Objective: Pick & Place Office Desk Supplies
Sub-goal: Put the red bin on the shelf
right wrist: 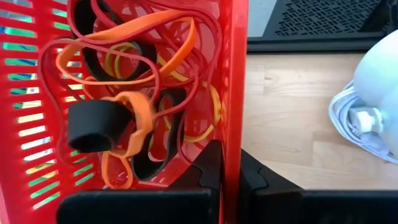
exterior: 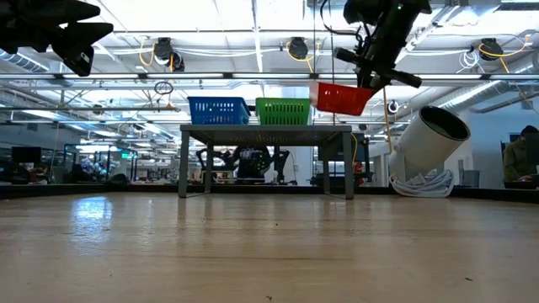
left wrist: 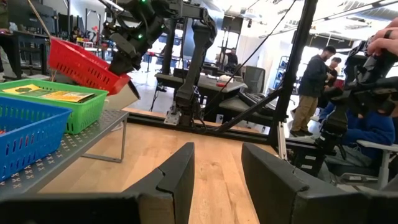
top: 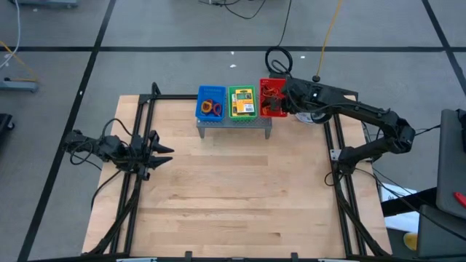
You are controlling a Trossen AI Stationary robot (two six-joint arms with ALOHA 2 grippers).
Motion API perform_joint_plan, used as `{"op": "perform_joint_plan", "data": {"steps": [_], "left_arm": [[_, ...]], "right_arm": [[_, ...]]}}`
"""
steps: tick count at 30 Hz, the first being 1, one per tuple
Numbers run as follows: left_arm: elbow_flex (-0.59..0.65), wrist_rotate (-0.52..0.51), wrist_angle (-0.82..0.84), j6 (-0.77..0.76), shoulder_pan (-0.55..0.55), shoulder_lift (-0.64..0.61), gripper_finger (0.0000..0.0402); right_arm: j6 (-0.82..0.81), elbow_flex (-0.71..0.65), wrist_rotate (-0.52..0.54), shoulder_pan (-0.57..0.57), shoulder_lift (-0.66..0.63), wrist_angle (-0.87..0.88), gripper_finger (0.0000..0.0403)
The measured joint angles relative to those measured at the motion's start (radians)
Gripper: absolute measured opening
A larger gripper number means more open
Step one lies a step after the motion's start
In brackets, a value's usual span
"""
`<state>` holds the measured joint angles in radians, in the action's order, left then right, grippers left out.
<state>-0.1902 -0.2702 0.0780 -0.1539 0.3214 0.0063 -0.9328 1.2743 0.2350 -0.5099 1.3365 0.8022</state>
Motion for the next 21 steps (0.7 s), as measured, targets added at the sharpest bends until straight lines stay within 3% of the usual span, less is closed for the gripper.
{"op": "perform_joint_plan", "data": {"steps": [21], "left_arm": [[0.000,0.000,0.000,0.000,0.000,0.000,0.0141]], "right_arm": [[-0.025,0.000,-0.004,0.021,0.029,-0.118,0.0000]]}}
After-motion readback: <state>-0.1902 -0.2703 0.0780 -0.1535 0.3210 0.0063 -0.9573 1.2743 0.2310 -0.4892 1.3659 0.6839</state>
